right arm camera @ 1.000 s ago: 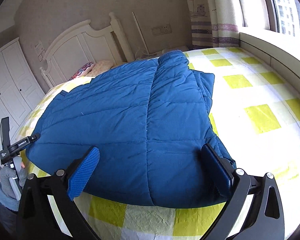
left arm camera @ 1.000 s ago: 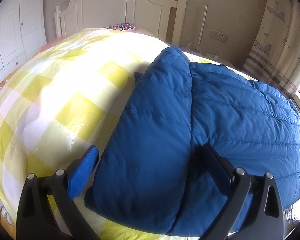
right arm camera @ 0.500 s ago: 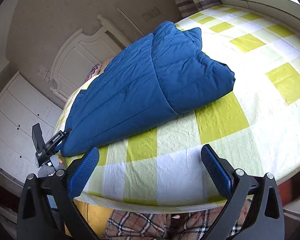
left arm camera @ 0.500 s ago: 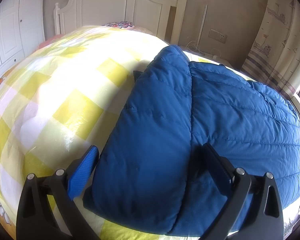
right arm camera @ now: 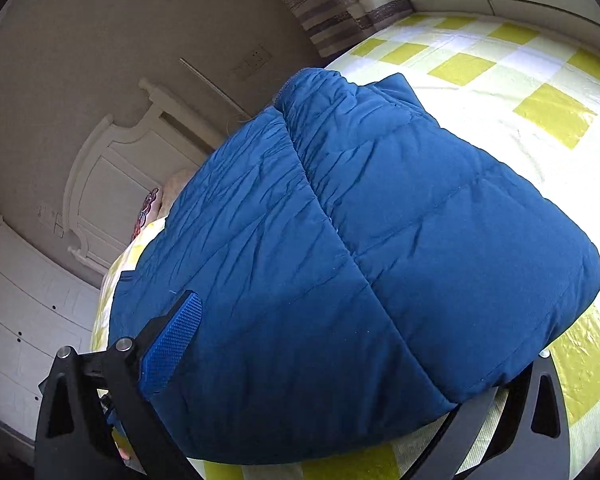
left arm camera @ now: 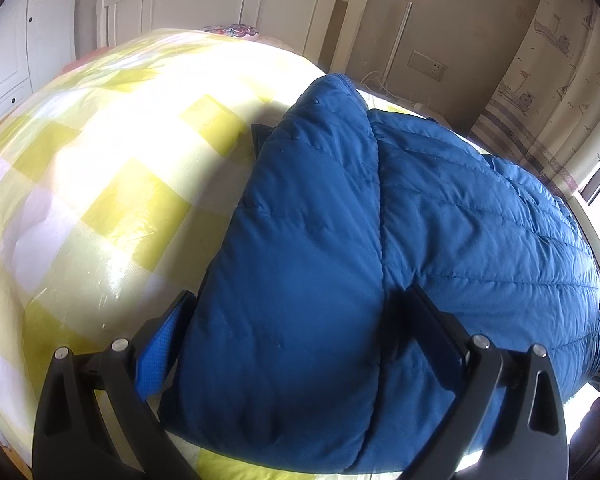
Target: Fold large clothes
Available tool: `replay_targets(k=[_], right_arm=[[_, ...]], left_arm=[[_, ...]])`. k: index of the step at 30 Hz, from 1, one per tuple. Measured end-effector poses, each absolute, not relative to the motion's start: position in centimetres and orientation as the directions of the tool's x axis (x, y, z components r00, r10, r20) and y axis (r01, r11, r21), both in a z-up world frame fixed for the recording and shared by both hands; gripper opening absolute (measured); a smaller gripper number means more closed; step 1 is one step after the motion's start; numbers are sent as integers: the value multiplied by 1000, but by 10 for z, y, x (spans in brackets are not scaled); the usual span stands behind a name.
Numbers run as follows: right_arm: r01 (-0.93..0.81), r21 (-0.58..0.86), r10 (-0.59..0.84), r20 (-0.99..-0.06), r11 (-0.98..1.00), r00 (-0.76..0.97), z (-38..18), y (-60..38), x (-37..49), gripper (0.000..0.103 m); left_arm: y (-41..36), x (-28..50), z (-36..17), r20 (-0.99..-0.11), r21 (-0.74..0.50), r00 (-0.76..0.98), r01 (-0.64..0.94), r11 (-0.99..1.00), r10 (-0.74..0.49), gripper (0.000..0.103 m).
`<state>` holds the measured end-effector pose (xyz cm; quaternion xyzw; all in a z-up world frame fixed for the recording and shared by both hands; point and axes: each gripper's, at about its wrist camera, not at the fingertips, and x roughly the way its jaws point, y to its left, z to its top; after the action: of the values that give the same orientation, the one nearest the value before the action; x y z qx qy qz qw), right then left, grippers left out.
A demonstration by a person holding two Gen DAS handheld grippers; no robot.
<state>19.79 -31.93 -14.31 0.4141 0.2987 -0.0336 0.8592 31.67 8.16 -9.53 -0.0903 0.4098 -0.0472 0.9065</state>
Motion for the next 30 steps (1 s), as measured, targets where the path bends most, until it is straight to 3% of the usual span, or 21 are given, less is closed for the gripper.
replay_targets(k=[3, 5, 8, 11, 13, 16, 21, 26, 29, 30], right_arm=[[327, 723, 165, -518, 608, 839, -143, -325, 199, 93], [323, 711, 121, -497, 625, 859, -147, -324, 200, 69], [223, 821, 179, -363, 526, 914, -155, -340, 181, 46], [115, 855, 227, -260, 505, 938, -149, -350, 151, 36], [72, 849, 238, -226, 524, 945, -145, -354, 123, 34], [65, 840, 223, -217, 538, 950, -148, -368, 79, 33], [88, 760, 147, -236, 644, 960, -129, -381, 30, 34], [104, 727, 111, -241, 679, 964, -116, -385, 16, 34], [104, 705, 99, -241, 702, 966, -107, -380, 20, 34], [98, 690, 103, -245, 717, 964, -102, -379, 24, 34]], left_arm=[[78, 316, -95, -734, -190, 661, 16, 982, -153, 101], [77, 316, -94, -734, -183, 663, 15, 983, -147, 101], [74, 310, -93, -730, -175, 670, 10, 985, -137, 101], [65, 302, -86, -739, -129, 665, 21, 991, -110, 101], [58, 292, -71, -753, -129, 643, 58, 990, -137, 99], [41, 271, -29, -691, -158, 703, 81, 984, -169, 98], [-52, 271, 14, -641, -112, 739, 178, 978, -208, 100], [-147, 238, -9, -637, -53, 740, 239, 970, -217, 100], [-181, 195, -58, -616, 175, 784, 229, 957, -75, 100], [-180, 186, -76, -611, 188, 789, 230, 955, -69, 100]])
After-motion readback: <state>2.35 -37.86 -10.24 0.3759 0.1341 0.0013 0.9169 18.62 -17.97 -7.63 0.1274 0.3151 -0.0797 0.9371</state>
